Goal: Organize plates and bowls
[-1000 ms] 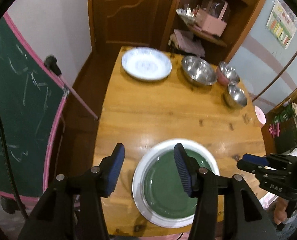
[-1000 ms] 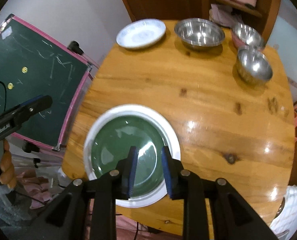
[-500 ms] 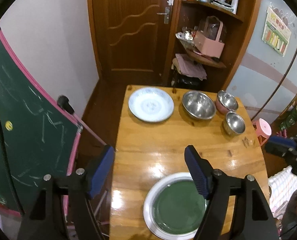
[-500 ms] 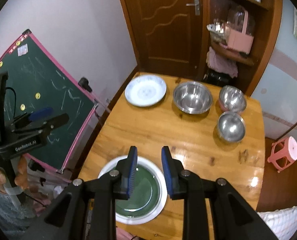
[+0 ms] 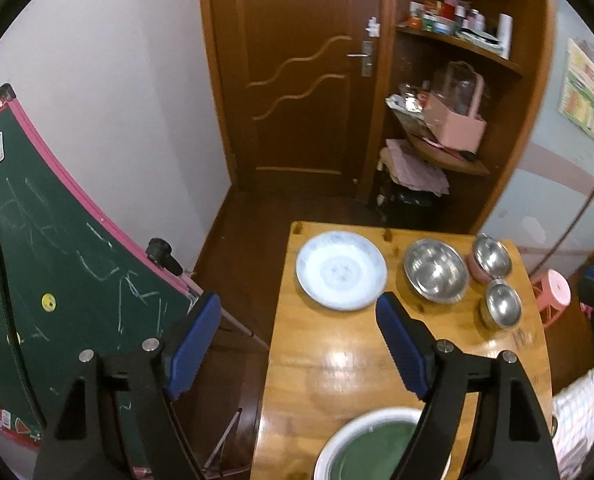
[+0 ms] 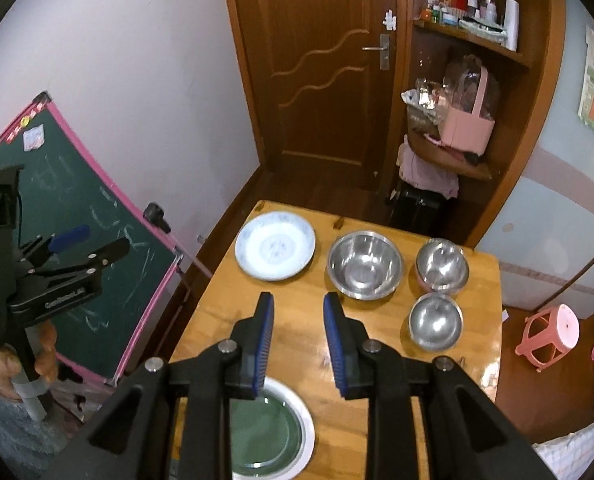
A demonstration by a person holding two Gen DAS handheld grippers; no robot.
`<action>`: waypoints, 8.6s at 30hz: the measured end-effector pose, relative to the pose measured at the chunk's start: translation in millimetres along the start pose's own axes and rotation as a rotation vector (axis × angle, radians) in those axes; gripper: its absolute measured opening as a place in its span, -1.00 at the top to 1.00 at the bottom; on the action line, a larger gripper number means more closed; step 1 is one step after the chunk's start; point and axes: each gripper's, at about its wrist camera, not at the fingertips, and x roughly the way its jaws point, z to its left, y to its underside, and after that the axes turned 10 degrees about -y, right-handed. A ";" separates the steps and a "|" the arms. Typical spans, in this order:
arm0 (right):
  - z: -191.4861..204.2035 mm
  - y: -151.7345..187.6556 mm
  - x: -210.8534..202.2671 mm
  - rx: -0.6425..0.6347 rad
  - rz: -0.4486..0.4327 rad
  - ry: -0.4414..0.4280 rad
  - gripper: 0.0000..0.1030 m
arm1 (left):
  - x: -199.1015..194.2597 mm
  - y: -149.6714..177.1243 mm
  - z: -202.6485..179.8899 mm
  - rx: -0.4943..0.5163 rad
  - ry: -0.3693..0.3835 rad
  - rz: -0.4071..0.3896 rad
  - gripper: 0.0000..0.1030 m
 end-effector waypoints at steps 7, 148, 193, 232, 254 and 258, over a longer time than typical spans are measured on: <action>-13.7 -44.1 37.8 -0.029 0.002 0.060 0.06 | 66.4 -39.3 -10.5 -0.009 -0.052 0.038 -0.53; -27.6 251.9 176.4 0.144 0.513 -0.049 0.80 | 137.3 299.0 -62.1 0.135 0.314 0.591 0.76; -65.7 188.4 -1.8 0.007 0.045 0.150 0.22 | -58.3 143.5 -146.1 0.157 0.347 -0.004 -0.40; -231.0 12.9 180.4 0.339 0.147 0.009 0.22 | 230.9 11.2 -250.2 0.111 0.137 0.224 -0.42; -267.3 21.0 294.8 0.475 0.269 -0.051 0.76 | 349.2 25.9 -259.3 0.023 0.266 0.429 0.64; -263.9 20.8 294.7 0.463 0.267 -0.041 0.76 | 345.8 26.2 -262.6 0.043 0.279 0.418 0.83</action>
